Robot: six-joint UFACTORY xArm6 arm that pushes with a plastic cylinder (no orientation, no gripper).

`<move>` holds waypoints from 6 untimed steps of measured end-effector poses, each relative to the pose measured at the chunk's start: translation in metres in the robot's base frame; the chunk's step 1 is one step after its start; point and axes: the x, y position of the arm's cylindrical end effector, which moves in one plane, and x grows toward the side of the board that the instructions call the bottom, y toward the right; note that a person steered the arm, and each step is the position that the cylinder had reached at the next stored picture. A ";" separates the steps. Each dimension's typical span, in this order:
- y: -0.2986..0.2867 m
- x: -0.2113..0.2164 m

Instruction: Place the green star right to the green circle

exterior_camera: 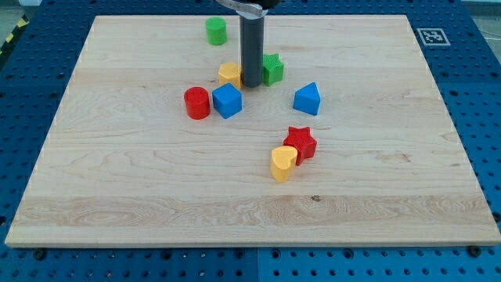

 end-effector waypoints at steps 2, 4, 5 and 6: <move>0.043 0.021; 0.054 -0.009; 0.050 -0.020; 0.049 -0.009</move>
